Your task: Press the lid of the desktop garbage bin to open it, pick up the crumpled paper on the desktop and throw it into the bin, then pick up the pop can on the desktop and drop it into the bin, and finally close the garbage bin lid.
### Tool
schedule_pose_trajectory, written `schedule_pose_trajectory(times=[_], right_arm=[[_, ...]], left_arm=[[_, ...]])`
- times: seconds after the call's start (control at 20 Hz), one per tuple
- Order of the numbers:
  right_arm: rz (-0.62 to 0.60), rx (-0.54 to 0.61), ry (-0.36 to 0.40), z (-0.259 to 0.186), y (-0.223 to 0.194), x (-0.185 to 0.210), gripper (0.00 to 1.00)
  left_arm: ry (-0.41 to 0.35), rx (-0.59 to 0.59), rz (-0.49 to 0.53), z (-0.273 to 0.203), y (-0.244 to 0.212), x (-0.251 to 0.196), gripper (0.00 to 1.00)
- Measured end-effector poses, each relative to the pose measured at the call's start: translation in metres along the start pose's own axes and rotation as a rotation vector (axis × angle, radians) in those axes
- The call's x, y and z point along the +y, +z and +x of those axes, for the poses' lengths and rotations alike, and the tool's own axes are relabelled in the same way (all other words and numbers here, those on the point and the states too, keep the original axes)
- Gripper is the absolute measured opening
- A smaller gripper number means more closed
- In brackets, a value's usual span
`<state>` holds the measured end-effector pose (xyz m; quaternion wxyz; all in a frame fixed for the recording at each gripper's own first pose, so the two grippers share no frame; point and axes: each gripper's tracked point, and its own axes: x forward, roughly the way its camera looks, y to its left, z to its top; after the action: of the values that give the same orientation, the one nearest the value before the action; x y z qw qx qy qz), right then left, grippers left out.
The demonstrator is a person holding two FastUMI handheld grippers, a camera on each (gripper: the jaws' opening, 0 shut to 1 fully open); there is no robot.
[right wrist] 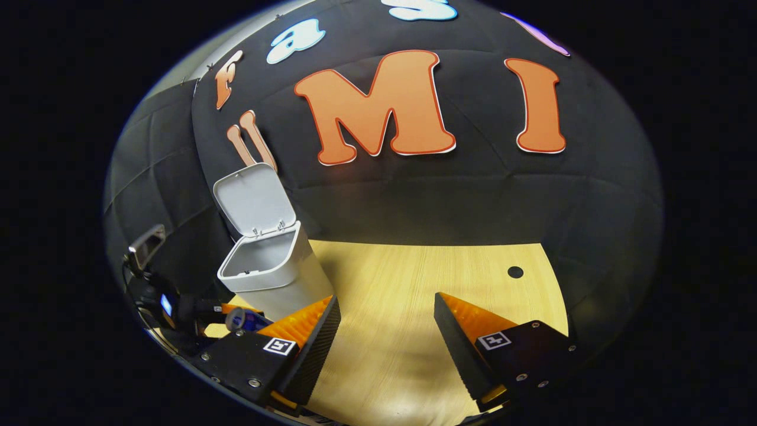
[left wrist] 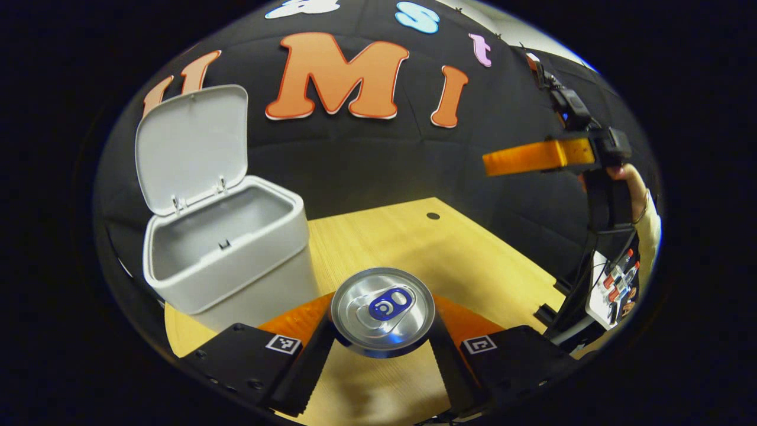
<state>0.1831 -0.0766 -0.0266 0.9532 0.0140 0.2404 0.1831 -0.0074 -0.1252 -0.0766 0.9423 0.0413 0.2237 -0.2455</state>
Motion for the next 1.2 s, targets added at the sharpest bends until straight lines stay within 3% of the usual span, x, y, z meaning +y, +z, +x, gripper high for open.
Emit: schedule_pose_trajectory(times=[0.25, 0.55, 0.7, 0.95, 1.2], right_arm=[[0.005, -0.009, 0.018, 0.008, 0.005, 0.005, 0.96], [-0.001, -0.033, 0.020, 0.014, 0.020, 0.007, 0.95], [-0.007, -0.035, 0.015, 0.016, 0.022, 0.007, 0.95], [-0.010, -0.023, -0.010, 0.016, 0.019, 0.001, 0.96], [0.001, -0.011, -0.038, 0.014, 0.012, -0.006, 0.95]], left_arm=[[0.024, -0.064, -0.012, -0.031, 0.056, 0.025, 0.83], [0.154, -0.156, 0.015, -0.053, 0.115, 0.093, 0.83], [0.206, -0.178, -0.028, -0.050, 0.130, 0.132, 0.83], [0.248, -0.124, -0.114, -0.024, 0.120, 0.189, 0.83], [0.253, -0.044, -0.202, 0.007, 0.087, 0.213, 0.84]])
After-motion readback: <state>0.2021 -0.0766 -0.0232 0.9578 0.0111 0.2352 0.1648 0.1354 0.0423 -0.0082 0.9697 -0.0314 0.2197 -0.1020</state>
